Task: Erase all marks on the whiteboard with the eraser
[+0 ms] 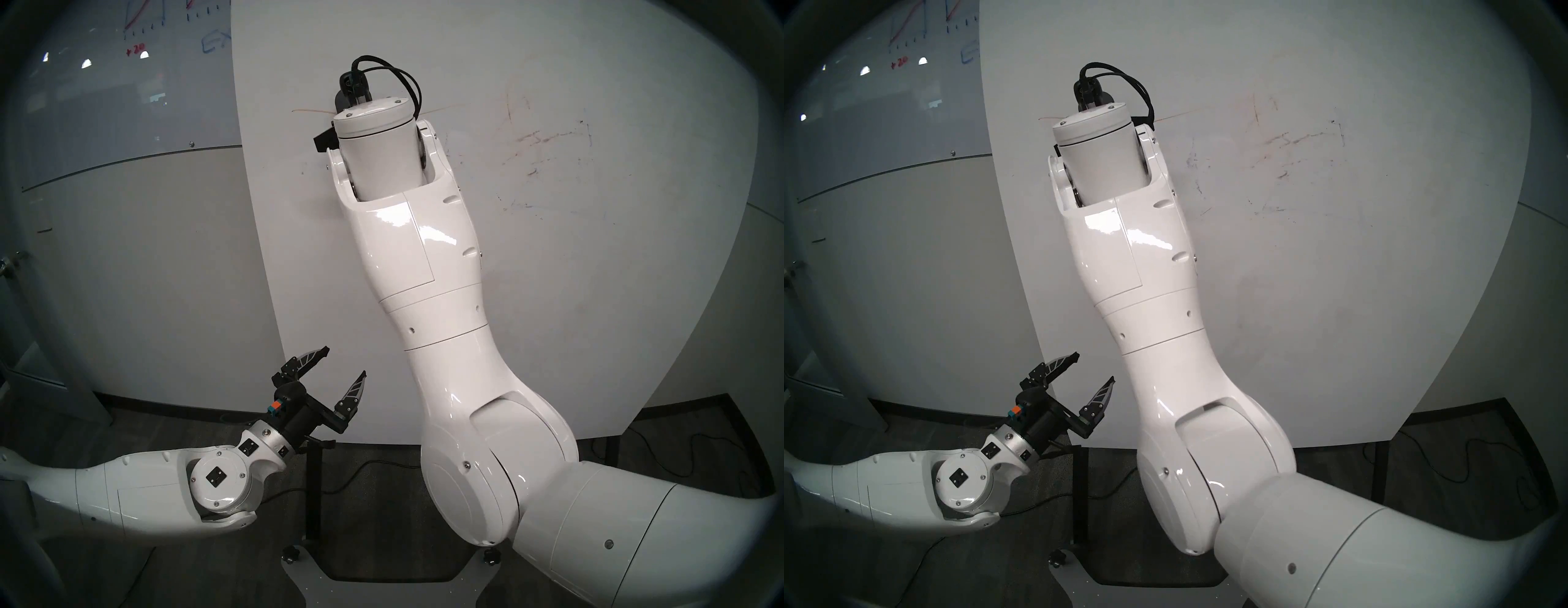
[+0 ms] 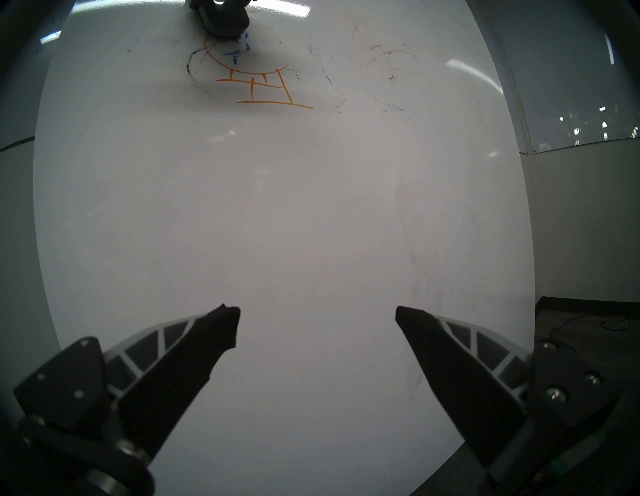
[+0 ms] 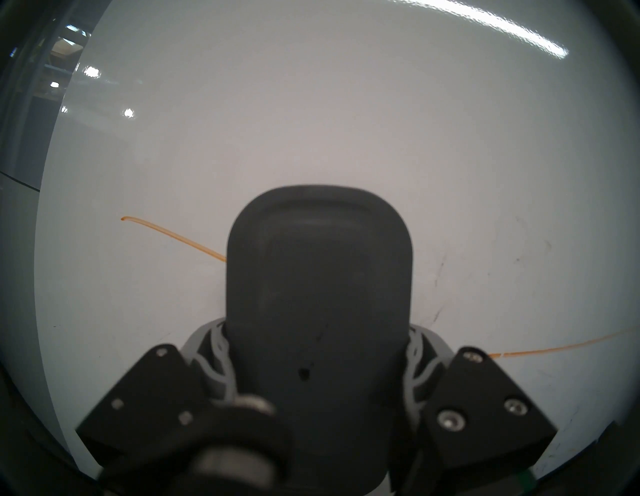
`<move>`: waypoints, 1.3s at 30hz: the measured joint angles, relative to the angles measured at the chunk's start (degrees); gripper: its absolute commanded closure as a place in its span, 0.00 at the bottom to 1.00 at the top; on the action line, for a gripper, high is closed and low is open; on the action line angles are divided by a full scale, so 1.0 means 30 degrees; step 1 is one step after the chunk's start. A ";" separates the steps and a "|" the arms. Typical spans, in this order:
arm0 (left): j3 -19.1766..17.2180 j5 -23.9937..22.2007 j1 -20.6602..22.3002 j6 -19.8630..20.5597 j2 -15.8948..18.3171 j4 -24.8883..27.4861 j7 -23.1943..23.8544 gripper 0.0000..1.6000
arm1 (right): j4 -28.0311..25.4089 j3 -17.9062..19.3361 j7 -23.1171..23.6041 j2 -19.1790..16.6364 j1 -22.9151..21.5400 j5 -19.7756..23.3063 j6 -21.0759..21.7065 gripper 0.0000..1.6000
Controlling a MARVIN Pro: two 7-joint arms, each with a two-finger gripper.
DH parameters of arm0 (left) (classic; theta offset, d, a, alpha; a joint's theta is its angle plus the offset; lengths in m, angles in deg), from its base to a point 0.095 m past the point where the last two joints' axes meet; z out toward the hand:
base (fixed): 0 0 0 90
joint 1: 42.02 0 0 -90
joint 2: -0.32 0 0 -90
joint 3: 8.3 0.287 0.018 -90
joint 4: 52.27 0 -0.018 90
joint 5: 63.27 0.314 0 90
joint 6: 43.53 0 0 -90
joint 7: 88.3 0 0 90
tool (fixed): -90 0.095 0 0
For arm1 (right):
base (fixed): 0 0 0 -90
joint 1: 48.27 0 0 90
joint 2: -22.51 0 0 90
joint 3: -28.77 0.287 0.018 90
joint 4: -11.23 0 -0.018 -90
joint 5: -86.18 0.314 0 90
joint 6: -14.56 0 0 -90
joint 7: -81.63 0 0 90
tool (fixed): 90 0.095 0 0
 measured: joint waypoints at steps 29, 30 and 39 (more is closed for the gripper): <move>0.0001 0.0007 0.0001 0.0001 -0.0001 -0.0009 0.0000 0.00 | -0.0426 -0.0237 -0.0748 -0.0018 0.0300 0.0604 -0.0358 1.00; 0.0001 0.0007 0.0001 0.0002 -0.0001 -0.0009 0.0000 0.00 | -0.0426 -0.0238 -0.0754 -0.0018 0.0299 0.0607 -0.0360 1.00; 0.0005 0.0007 0.0001 0.0006 -0.0001 -0.0009 0.0000 0.00 | -0.0453 -0.0287 -0.0871 -0.0017 0.0296 0.0623 -0.0398 1.00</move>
